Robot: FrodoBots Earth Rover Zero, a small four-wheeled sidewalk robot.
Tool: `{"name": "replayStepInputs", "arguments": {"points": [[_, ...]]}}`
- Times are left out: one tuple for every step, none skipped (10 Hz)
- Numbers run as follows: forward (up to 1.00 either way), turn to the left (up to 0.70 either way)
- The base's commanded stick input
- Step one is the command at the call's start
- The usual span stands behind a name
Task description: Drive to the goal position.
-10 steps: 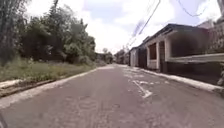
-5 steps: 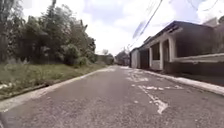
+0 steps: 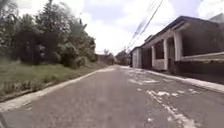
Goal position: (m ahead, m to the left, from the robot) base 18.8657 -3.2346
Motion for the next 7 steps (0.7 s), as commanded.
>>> {"name": "replayStepInputs", "arguments": {"points": [[1.0,0.0],[1.0,0.0],[1.0,0.0],[1.0,0.0],[1.0,0.0],[1.0,0.0],[1.0,0.0]]}}
